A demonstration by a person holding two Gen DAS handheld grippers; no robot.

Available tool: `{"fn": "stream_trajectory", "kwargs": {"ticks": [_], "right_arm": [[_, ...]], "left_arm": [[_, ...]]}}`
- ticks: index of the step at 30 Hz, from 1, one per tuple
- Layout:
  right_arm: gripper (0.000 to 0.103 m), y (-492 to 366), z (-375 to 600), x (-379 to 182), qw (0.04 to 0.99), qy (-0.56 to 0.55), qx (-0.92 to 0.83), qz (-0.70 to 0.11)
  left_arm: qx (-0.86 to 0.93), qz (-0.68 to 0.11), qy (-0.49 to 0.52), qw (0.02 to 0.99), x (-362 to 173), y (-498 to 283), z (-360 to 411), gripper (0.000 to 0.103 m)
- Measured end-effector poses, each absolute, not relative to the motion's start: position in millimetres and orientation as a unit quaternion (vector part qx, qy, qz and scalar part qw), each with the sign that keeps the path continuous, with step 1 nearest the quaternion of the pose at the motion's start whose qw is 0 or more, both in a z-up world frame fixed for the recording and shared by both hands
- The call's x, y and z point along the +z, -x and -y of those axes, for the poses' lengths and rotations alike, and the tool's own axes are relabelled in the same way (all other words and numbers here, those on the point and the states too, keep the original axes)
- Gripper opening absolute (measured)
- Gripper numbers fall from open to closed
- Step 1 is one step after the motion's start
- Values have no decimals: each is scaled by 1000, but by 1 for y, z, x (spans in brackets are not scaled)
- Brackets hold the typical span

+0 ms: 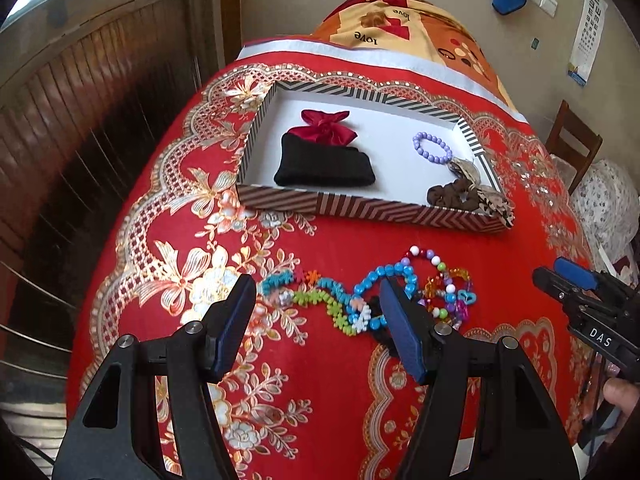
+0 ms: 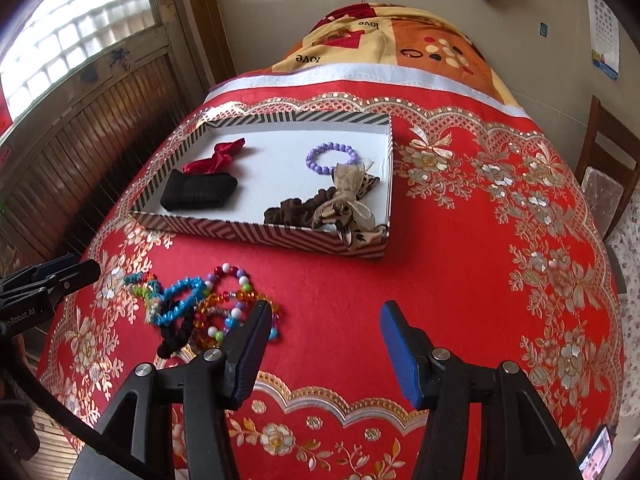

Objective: Organize jewelry
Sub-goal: 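Withdraw both tools from the box toward the remaining beaded bracelets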

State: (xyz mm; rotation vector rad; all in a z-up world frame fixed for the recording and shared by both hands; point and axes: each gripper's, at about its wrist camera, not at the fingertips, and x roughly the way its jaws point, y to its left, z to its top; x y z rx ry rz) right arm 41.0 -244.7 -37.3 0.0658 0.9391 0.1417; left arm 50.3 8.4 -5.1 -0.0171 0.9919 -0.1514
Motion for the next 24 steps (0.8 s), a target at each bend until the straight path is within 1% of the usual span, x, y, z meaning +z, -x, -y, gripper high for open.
{"fn": "stream_trajectory", "kwargs": {"ticks": [17, 24], "right_arm": [[54, -28, 255, -48, 880, -55, 100, -461], [54, -34, 241, -61, 871, -51, 124, -472]], "left_arm": [[-73, -499, 18, 864, -22, -44, -11, 64], [-60, -518, 37, 853, -36, -50, -39, 64]]}}
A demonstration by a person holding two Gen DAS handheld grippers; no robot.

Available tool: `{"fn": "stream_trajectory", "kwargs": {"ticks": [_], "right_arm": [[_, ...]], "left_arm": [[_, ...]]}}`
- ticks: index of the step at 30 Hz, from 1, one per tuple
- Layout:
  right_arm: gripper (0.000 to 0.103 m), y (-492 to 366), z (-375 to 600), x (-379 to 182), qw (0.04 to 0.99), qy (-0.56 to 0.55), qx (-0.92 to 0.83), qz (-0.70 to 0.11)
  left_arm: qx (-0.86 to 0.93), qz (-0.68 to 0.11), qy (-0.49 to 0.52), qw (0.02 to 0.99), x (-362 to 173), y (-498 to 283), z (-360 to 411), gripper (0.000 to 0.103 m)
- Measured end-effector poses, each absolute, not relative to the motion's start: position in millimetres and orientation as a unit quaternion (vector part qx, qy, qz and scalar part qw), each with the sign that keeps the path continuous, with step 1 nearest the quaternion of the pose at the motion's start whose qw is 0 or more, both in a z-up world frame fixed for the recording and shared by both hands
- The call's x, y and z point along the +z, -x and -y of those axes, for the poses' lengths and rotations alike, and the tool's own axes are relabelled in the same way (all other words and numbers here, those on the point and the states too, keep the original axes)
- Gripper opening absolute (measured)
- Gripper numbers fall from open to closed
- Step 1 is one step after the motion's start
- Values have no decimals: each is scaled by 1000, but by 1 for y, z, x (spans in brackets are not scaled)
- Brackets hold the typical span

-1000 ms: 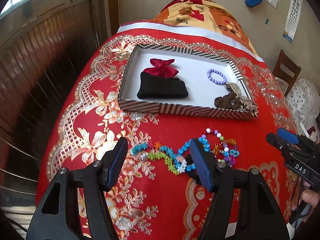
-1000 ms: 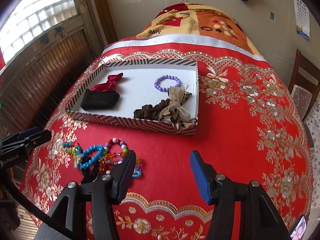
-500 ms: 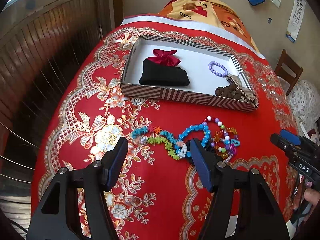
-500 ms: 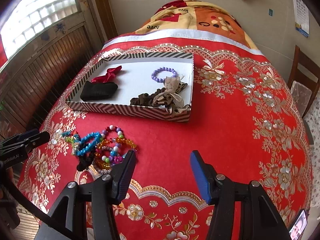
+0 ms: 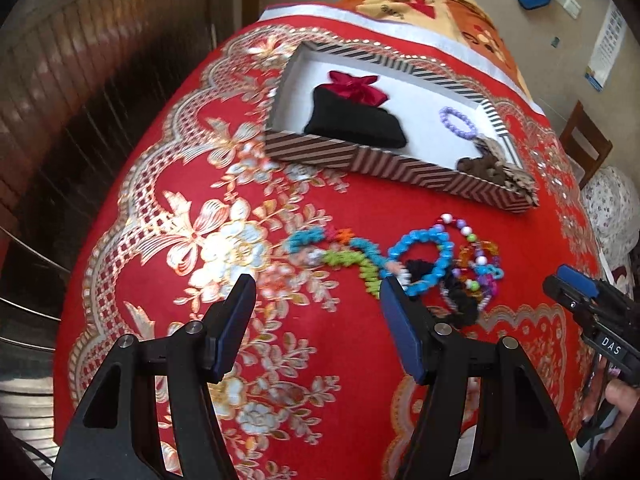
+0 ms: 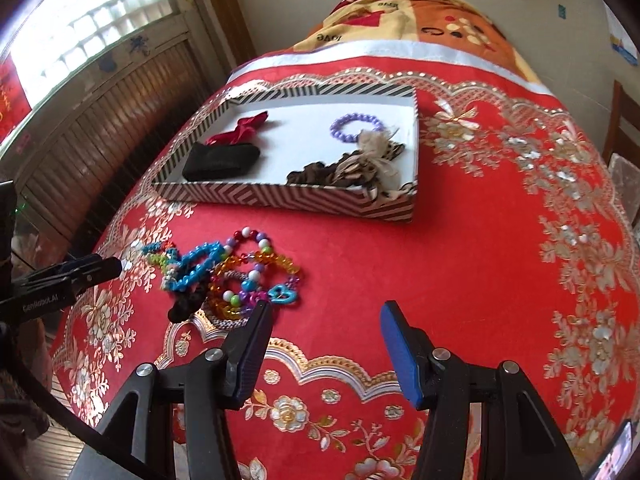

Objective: Organize jewelry
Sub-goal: 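Withdraw both tools from the box toward the remaining beaded bracelets, then grasp the teal flower bracelet with the left tool while the right tool grasps the amber bracelet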

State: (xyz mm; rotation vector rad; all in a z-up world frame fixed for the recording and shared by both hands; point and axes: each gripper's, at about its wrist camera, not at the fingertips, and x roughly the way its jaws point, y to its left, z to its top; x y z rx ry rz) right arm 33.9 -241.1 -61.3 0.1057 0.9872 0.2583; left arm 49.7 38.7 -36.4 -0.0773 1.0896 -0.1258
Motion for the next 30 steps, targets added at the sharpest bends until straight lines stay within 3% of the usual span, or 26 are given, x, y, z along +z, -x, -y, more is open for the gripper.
{"fn": "stream_trajectory", "kwargs": {"ticks": [9, 21, 23, 24, 25, 27, 28, 30], "right_arm": [[54, -62, 227, -77, 866, -44, 140, -477], [40, -89, 209, -99, 852, -1, 159, -499], [34, -92, 205, -100, 855, 5, 162, -493], [31, -93, 204, -100, 855, 6, 165, -492], [26, -94, 202, -101, 857, 10, 166, -488], [16, -94, 198, -101, 860, 19, 169, -480], [14, -94, 196, -102, 863, 24, 167, -477], [12, -93, 194, -101, 863, 22, 169, -475]], "left_arm": [[-56, -536, 54, 841, -50, -78, -60, 64], [-91, -563, 8, 821, -74, -109, -51, 64], [-95, -562, 4, 822, -76, -112, -50, 64], [-99, -561, 1, 822, -77, -113, -48, 62], [-99, -558, -5, 824, -76, -114, -47, 53], [-108, -552, -11, 827, -75, -115, -45, 33], [-124, -554, 2, 823, -75, -115, -45, 17], [-135, -561, 7, 817, -76, -115, -43, 13]]}}
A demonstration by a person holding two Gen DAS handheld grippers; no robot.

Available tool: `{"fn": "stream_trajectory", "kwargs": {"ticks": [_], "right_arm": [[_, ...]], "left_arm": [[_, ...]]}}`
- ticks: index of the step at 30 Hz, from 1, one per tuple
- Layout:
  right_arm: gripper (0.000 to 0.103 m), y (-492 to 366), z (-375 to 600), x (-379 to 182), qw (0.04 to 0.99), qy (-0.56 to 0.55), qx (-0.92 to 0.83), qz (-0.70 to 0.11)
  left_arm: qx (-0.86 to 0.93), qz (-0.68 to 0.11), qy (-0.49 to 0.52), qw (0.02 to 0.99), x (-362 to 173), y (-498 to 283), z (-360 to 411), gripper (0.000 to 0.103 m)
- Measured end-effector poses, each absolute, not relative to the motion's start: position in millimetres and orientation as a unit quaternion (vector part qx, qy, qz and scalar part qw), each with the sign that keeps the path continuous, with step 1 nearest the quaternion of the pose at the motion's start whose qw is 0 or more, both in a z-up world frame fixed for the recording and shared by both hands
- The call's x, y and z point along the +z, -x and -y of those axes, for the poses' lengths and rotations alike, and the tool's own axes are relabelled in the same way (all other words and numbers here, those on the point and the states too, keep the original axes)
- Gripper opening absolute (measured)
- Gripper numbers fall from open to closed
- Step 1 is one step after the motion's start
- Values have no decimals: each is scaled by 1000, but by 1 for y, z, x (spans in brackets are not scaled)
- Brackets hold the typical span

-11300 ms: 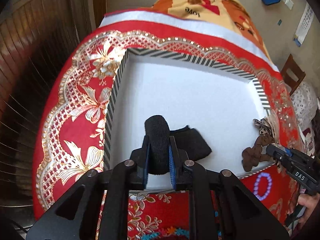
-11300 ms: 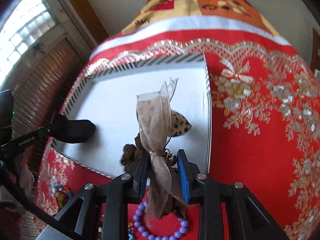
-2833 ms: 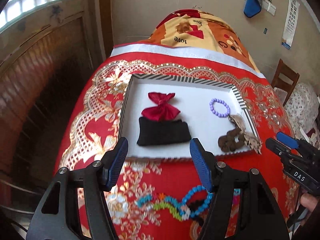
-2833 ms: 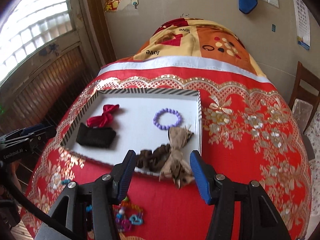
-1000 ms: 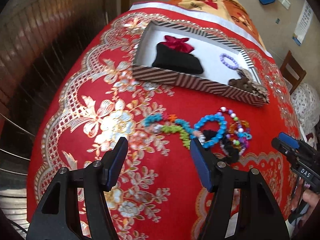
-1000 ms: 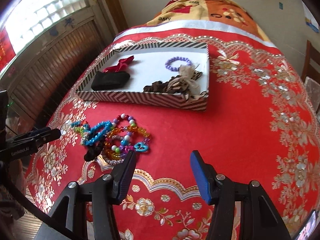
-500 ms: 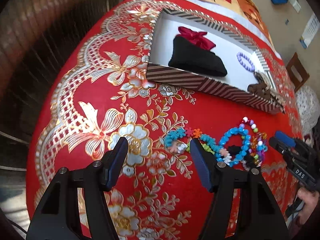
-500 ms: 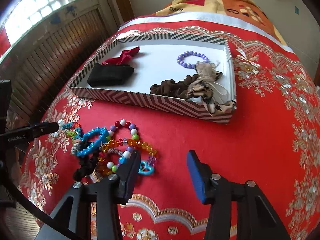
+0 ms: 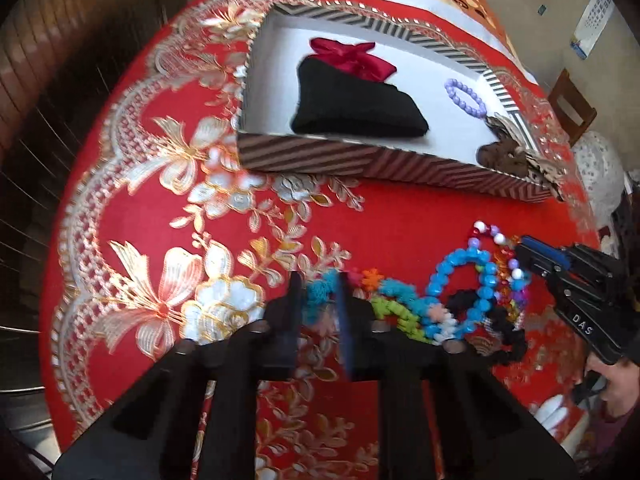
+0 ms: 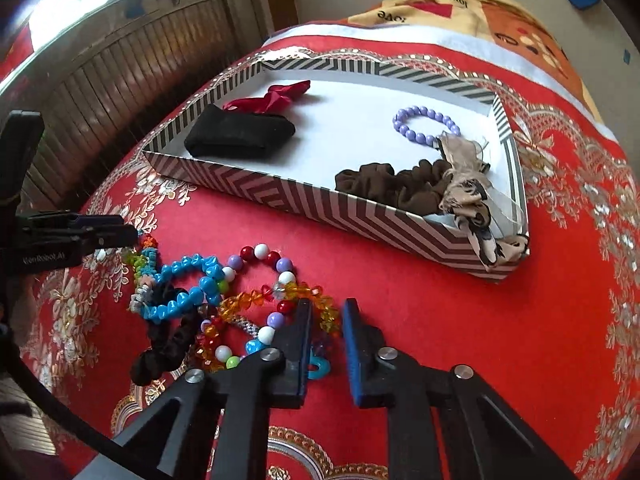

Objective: Organize jewelry
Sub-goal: 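Grasp the teal flower bracelet with the left tool while the right tool grasps the amber bracelet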

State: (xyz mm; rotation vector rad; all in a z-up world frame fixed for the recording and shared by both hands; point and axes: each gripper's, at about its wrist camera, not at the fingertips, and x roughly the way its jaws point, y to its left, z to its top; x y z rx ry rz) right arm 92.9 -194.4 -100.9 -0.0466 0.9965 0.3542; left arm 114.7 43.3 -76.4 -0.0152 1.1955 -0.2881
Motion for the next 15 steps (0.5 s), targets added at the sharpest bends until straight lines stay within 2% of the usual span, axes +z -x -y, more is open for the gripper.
{"fn": "stream_trajectory", "kwargs": {"ticks": [5, 15], "right_arm": [[7, -87, 197, -85, 874, 19, 167, -456], [7, -76, 204, -51, 889, 5, 175, -423]], "left_arm": [[-139, -557, 10, 819, -72, -109, -43, 12], [-134, -531, 31, 836, -41, -97, -55, 12]]}}
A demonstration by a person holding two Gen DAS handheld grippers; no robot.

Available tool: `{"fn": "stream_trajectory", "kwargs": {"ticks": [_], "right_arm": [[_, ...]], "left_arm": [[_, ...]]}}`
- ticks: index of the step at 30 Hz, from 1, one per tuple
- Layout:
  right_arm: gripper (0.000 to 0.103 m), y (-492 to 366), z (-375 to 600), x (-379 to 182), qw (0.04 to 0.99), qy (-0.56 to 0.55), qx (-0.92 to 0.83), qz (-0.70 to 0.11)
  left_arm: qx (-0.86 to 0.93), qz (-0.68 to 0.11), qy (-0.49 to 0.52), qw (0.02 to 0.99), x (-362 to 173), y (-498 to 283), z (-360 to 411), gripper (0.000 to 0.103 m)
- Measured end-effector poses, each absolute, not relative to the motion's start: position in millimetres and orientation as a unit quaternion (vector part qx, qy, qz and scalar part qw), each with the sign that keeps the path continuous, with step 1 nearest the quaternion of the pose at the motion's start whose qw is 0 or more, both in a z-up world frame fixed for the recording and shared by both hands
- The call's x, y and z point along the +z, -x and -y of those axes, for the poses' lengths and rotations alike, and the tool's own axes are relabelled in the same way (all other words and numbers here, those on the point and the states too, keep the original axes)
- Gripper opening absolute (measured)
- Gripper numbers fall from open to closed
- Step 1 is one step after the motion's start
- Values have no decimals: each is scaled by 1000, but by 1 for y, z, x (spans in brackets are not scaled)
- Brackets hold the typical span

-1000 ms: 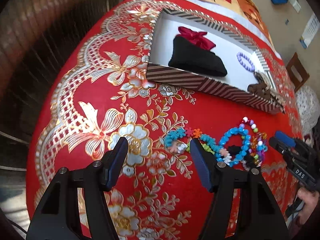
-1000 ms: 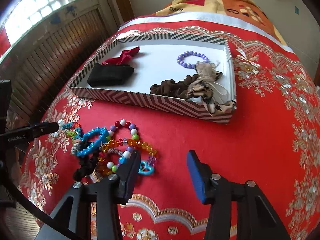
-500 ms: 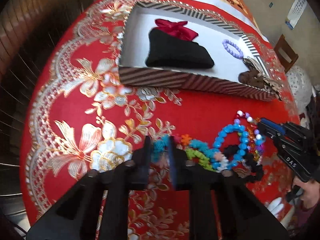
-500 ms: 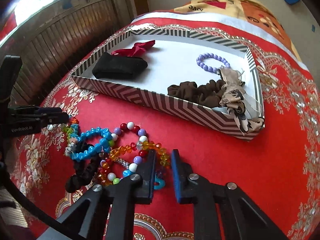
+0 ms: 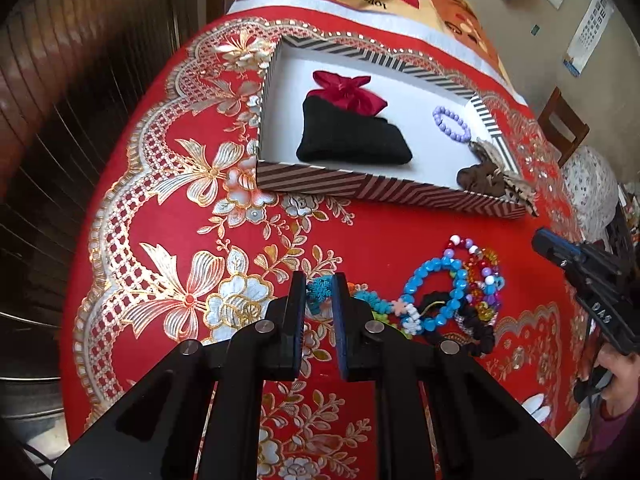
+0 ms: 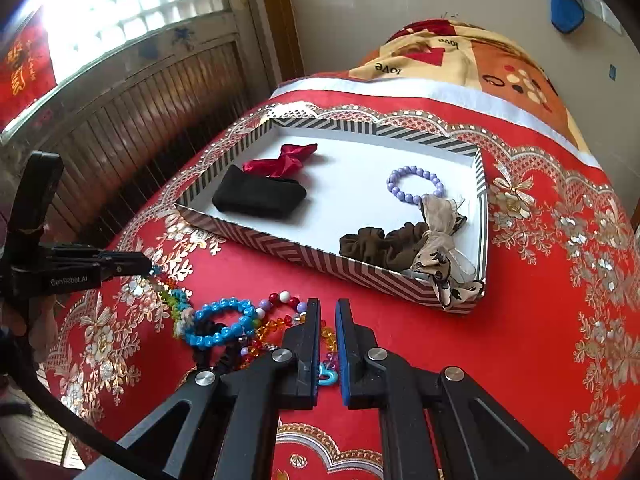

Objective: Organize jewelry
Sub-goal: 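Grasp the teal flower bracelet with the left tool while the right tool grasps the amber bracelet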

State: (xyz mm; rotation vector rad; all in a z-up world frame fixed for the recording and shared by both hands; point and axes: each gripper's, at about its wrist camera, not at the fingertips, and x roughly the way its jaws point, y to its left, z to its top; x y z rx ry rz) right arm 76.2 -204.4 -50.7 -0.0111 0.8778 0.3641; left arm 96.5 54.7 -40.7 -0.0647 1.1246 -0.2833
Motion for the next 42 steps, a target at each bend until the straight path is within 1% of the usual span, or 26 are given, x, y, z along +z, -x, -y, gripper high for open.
{"fn": "stream_trajectory", "kwargs": {"ticks": [3, 4, 5, 9, 10, 11, 12, 13, 14, 17, 21, 22, 23, 24, 25, 26, 27, 28, 32, 42], "right_arm": [[8, -82, 203, -65, 868, 13, 173, -466], [11, -85, 201, -73, 860, 21, 171, -480], [13, -85, 200, -77, 858, 26, 170, -484], [15, -90, 198, -90, 853, 28, 171, -493], [18, -91, 197, -92, 853, 30, 171, -493], [26, -93, 197, -92, 852, 32, 170, -494], [29, -94, 197, -93, 852, 32, 171, -495], [31, -96, 196, -94, 850, 32, 173, -496], [31, -97, 196, -95, 849, 34, 173, -497], [31, -102, 196, -99, 847, 38, 172, -501], [31, -105, 192, -100, 854, 41, 180, -487], [30, -104, 190, -100, 856, 46, 181, -482], [25, -103, 188, -100, 858, 54, 181, -477], [23, -102, 186, -100, 860, 62, 181, -473], [16, -102, 185, -100, 860, 65, 182, -472], [9, -101, 185, -100, 860, 63, 184, -472], [9, -100, 185, -98, 861, 60, 186, -469], [9, -99, 186, -96, 863, 58, 186, -465], [8, -93, 190, -80, 873, 37, 193, -446], [8, -79, 203, -20, 894, -2, 216, -393]], "left_arm": [[-134, -532, 33, 835, -39, -93, -55, 12], [-132, -532, 33, 836, -40, -92, -56, 12], [-128, -533, 31, 836, -42, -91, -56, 12], [-123, -542, 36, 831, -51, -91, -59, 12], [-126, -543, 39, 830, -52, -91, -60, 14], [-132, -543, 42, 828, -53, -91, -61, 20], [-134, -543, 43, 828, -54, -92, -61, 26], [-135, -543, 45, 827, -55, -92, -61, 39], [-138, -544, 49, 826, -56, -93, -62, 43], [-140, -551, 43, 822, -60, -97, -59, 44], [-128, -567, 10, 814, -73, -101, -53, 44], [-128, -561, 9, 818, -73, -100, -53, 44], [-127, -560, 6, 819, -74, -100, -52, 44], [-127, -559, 2, 820, -75, -100, -52, 42], [-128, -560, 2, 818, -76, -100, -51, 28], [-125, -560, 2, 819, -77, -101, -51, 11], [-124, -564, 5, 817, -77, -102, -51, 10], [-124, -565, 13, 815, -77, -103, -53, 5], [-132, -561, 35, 817, -65, -99, -56, 5], [-150, -499, 50, 852, 4, -88, -52, 5]]}}
